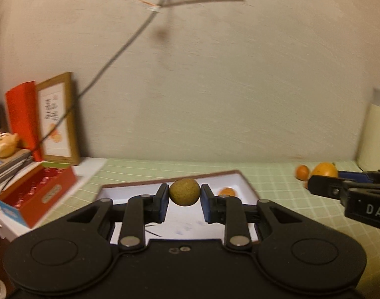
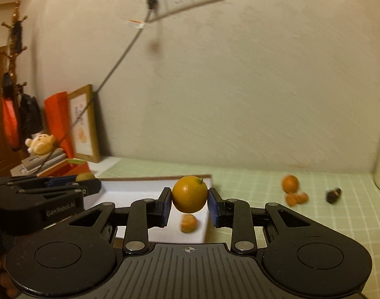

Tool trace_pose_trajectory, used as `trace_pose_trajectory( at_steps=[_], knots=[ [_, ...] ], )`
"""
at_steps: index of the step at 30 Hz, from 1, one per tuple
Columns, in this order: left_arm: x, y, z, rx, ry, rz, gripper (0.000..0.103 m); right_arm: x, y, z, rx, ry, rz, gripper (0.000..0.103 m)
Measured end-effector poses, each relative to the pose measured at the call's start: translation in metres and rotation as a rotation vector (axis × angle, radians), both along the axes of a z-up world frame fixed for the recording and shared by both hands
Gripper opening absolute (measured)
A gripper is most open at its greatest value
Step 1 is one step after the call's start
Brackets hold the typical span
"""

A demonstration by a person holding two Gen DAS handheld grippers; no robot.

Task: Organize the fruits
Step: 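Carry the greenish fruit with the left tool while the right tool carries the orange over the box, then open the left tool over the box while the right tool releases the orange there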

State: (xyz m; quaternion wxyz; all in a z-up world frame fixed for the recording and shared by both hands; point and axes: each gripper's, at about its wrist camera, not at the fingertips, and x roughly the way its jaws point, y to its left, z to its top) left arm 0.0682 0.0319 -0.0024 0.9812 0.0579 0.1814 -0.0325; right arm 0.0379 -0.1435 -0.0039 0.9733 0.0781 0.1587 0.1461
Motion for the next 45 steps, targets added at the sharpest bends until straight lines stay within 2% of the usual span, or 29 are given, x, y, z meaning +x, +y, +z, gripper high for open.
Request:
trace_pose_trajectory(
  at_steps=[7, 20, 39, 41, 42, 43, 44, 45],
  knots=[
    [0.0, 0.03, 0.006, -0.016, -0.014, 0.088, 0.018, 0.018, 0.026, 0.003, -0.004, -0.029, 0.034, 0.032],
    [0.022, 0.07, -0.004, -0.057, 0.036, 0.193, 0.018, 0.063, 0.059, -0.008, -0.029, 0.008, 0.076, 0.032],
    [0.079, 0.087, -0.035, -0.055, 0.139, 0.228, 0.018, 0.138, 0.064, -0.047, -0.054, 0.151, 0.018, 0.032],
    [0.085, 0.088, -0.038, -0.055, 0.151, 0.232, 0.019, 0.143, 0.066, -0.05, -0.064, 0.158, 0.006, 0.032],
    [0.089, 0.088, -0.041, -0.052, 0.163, 0.236, 0.026, 0.146, 0.066, -0.051, -0.07, 0.164, -0.006, 0.033],
    [0.093, 0.088, -0.043, -0.051, 0.18, 0.241, 0.033, 0.149, 0.066, -0.053, -0.071, 0.175, -0.011, 0.041],
    [0.096, 0.089, -0.045, -0.055, 0.196, 0.25, 0.04, 0.15, 0.064, -0.054, -0.061, 0.18, -0.017, 0.066],
    [0.098, 0.091, -0.046, -0.065, 0.206, 0.267, 0.063, 0.15, 0.062, -0.053, -0.05, 0.174, -0.034, 0.079]
  ],
)
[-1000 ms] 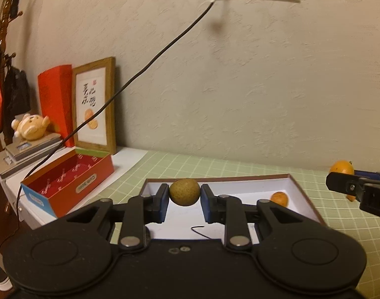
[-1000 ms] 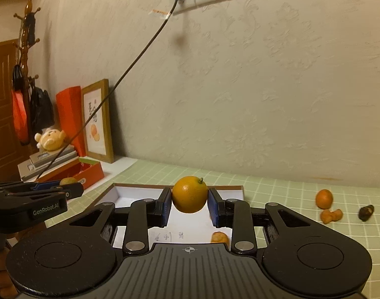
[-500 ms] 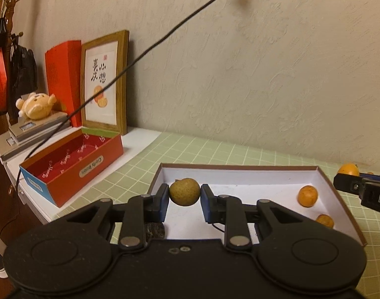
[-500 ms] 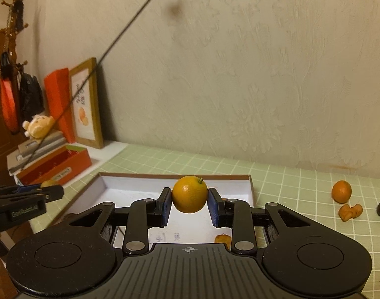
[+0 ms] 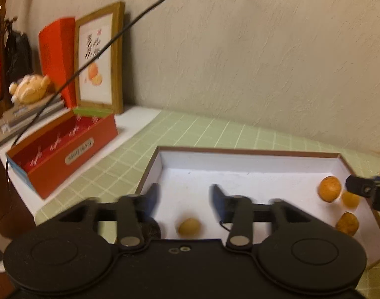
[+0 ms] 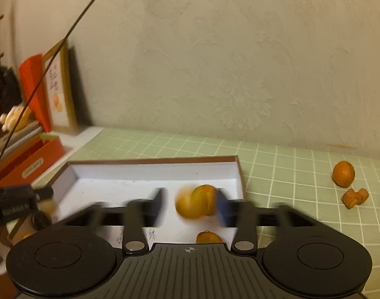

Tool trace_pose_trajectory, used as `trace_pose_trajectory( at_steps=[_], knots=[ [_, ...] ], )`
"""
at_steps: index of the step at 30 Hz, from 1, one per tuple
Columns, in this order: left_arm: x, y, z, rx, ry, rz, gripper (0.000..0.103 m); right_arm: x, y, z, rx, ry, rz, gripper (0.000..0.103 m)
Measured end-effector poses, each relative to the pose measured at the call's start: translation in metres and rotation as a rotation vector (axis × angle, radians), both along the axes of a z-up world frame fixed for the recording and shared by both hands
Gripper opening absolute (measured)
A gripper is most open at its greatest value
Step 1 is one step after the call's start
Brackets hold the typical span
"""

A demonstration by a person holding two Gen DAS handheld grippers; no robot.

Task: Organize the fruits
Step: 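Open the left tool over the box while the right tool releases the orange there, then move both open tools back toward the remaining fruits near the thermos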

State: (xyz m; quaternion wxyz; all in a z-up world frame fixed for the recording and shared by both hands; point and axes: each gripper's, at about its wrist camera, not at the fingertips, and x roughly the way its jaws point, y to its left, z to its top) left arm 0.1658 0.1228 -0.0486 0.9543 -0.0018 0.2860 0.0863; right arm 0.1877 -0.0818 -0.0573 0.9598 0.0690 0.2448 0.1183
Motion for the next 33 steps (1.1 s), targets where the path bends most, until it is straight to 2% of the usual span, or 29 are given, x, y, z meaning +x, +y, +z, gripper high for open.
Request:
trace_pose_trajectory(
  at_steps=[1, 3, 6, 10, 17, 33],
  knots=[
    [-0.001, 0.001, 0.001, -0.003, -0.006, 0.014, 0.075, -0.002, -0.002, 0.001, 0.007, -0.019, -0.017, 0.089],
    [-0.006, -0.001, 0.006, 0.025, -0.036, 0.015, 0.077, -0.006, -0.005, 0.007, 0.009, -0.052, -0.031, 0.089],
    [-0.012, -0.003, 0.011, 0.051, -0.064, 0.029, 0.086, -0.008, -0.012, 0.011, 0.043, -0.054, -0.033, 0.09],
    [-0.015, -0.001, 0.016, 0.059, -0.078, 0.05, 0.086, -0.014, -0.016, 0.015, 0.057, -0.049, -0.036, 0.09],
    [-0.021, 0.003, 0.024, 0.045, -0.097, 0.068, 0.089, -0.022, -0.017, 0.023, 0.047, -0.069, -0.043, 0.103],
    [-0.04, -0.016, 0.035, 0.059, -0.128, 0.047, 0.096, -0.049, -0.034, 0.036, 0.051, -0.091, -0.031, 0.103]
  ],
)
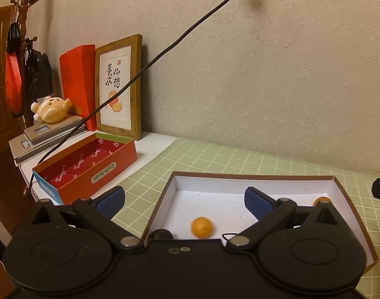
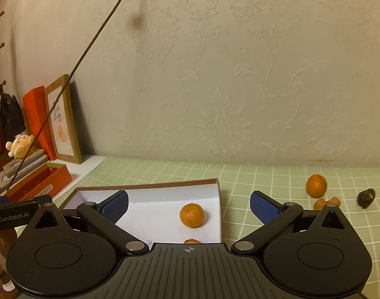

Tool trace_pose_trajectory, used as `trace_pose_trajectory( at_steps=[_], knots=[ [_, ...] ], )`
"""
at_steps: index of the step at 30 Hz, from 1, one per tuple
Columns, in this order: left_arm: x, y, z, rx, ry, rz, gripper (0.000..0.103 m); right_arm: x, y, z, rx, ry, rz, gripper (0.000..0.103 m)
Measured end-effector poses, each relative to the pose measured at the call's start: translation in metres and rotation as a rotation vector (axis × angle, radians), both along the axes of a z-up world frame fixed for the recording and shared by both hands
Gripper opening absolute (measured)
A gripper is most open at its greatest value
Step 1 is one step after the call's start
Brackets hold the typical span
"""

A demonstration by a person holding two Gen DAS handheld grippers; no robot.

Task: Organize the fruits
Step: 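Move both open tools back toward the remaining fruits near the thermos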

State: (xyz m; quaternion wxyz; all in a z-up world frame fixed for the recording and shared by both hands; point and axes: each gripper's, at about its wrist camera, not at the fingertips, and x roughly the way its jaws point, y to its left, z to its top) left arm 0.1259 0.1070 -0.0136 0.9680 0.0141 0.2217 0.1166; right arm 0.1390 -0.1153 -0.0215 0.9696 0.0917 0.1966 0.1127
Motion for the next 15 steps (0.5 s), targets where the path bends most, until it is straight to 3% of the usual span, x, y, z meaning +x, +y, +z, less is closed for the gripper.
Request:
trace_pose_trajectory(
  at_steps=[15],
  knots=[
    [-0.002, -0.051, 0.004, 0.027, -0.035, -0.093, 0.096, -0.027, -0.057, 0.005, 0.007, -0.051, -0.084, 0.103]
  ],
)
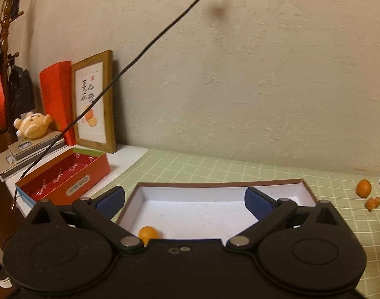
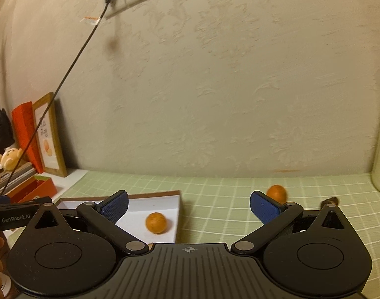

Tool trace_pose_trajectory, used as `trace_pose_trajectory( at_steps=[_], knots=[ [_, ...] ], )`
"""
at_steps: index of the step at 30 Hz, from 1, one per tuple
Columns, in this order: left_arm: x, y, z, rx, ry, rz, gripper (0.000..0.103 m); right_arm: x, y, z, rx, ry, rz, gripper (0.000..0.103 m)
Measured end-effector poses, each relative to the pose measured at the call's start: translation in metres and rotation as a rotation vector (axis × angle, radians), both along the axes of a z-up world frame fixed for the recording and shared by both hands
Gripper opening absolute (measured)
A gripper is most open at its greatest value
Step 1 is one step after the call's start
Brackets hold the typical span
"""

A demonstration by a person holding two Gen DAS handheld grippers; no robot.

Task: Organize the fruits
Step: 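Move both open tools back toward the remaining fruits near the thermos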

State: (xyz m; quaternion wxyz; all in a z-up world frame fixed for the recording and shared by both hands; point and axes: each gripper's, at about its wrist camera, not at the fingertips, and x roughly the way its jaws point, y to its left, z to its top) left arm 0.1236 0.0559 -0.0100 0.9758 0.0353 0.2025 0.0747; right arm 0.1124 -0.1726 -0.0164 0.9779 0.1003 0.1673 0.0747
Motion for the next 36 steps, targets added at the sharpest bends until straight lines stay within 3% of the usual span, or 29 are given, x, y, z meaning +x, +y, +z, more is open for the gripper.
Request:
trace_pose_trajectory(
  at_steps=[14, 23, 36],
  knots=[
    [-0.007, -0.058, -0.002, 0.019, -0.033, -0.166, 0.096, -0.026, -0.051, -0.006, -0.012, -0.01, -0.092, 0.103],
    [-0.006, -0.099, -0.012, 0.018, -0.019, -0.278, 0.095, -0.031, -0.087, -0.012, 0.037, 0.011, -0.18, 0.103],
    [0.009, -0.165, -0.033, 0.016, 0.04, -0.438, 0.082, -0.033, -0.137, -0.027, 0.053, 0.068, -0.32, 0.102]
  ],
)
